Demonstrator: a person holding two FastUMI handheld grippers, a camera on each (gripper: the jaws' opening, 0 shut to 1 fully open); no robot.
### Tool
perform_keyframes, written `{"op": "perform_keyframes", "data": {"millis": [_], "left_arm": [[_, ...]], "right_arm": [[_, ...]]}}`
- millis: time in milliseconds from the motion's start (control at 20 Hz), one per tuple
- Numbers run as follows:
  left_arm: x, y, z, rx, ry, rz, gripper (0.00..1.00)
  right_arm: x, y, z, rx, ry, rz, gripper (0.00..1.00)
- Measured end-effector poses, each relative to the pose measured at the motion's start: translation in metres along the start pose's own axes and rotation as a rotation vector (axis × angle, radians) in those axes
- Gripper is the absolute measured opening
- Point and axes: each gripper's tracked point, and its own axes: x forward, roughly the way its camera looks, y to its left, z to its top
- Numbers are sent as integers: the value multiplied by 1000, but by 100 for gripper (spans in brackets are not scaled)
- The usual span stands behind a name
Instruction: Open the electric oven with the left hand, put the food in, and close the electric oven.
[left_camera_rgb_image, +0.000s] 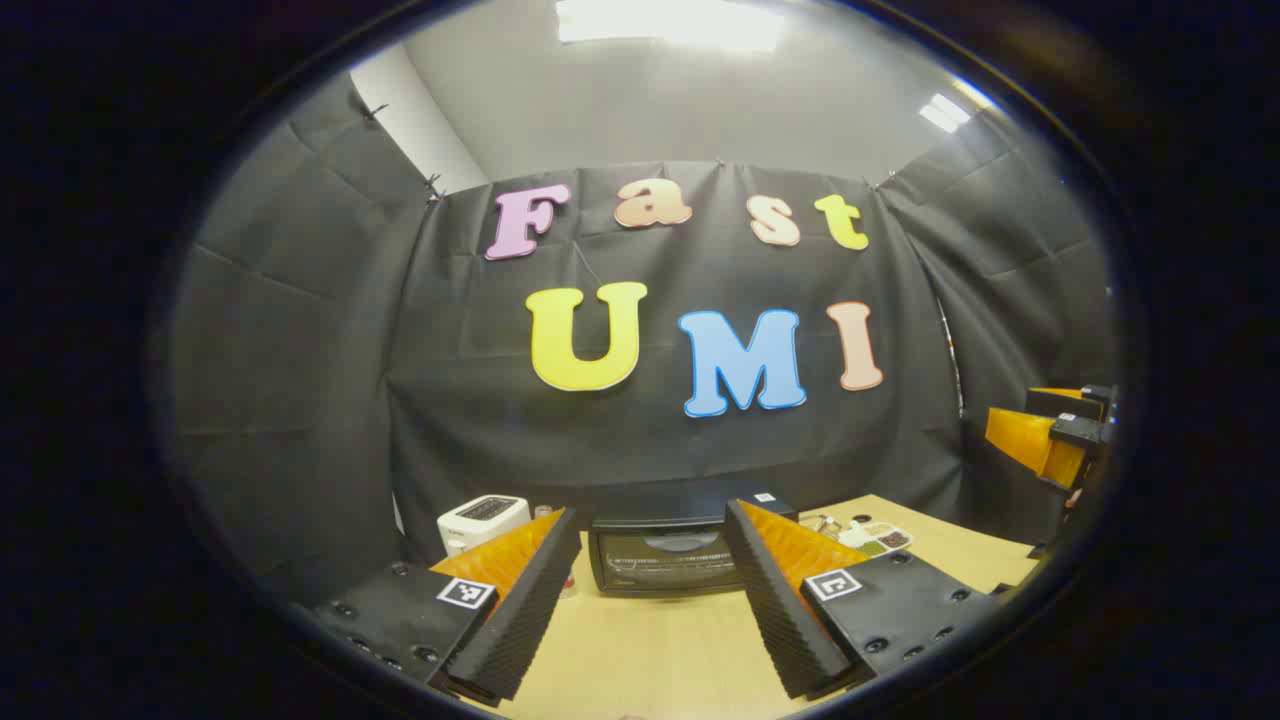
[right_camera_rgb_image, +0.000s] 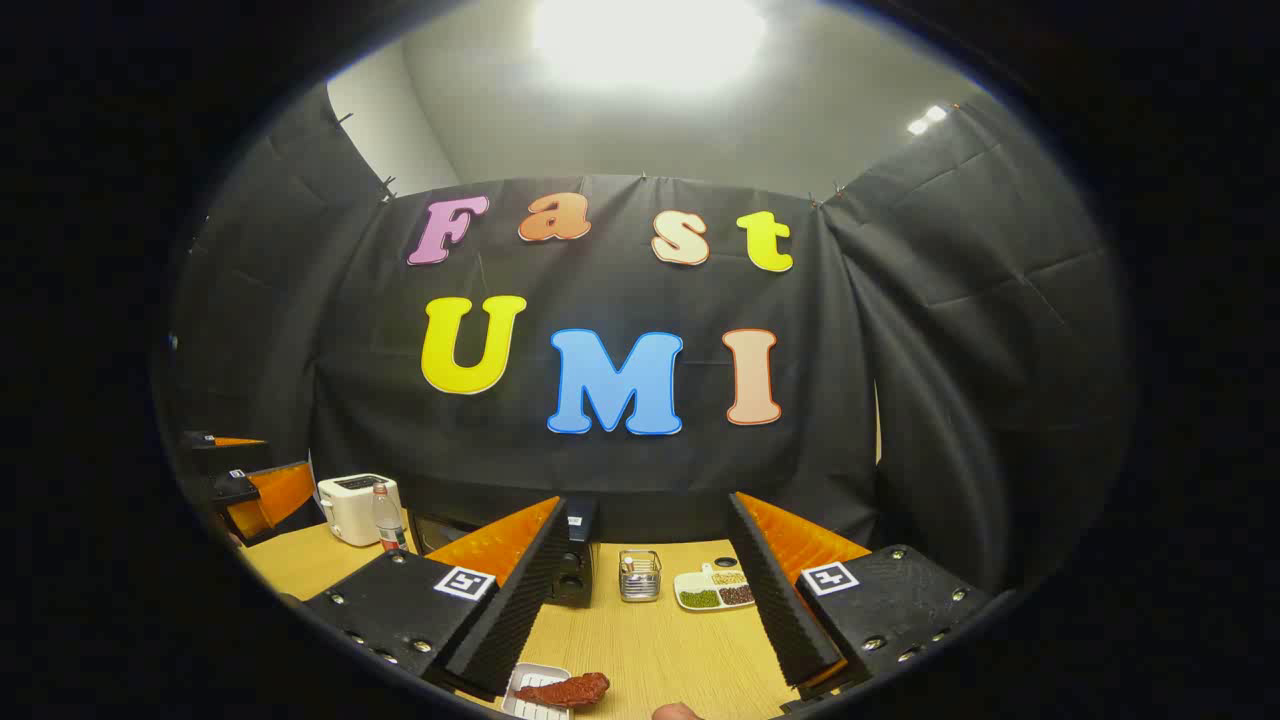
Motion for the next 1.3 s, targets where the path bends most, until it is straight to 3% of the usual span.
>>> {"op": "perform_keyframes", "data": {"millis": [800, 1300], "left_arm": [[-5, -21, 7, 8, -11, -4, 100], [11, -35, 10, 5, -17, 44, 100]], "right_arm": [[-2, -22, -6, 18, 8, -2, 96], [-4, -51, -17, 27, 5, 36, 96]]}}
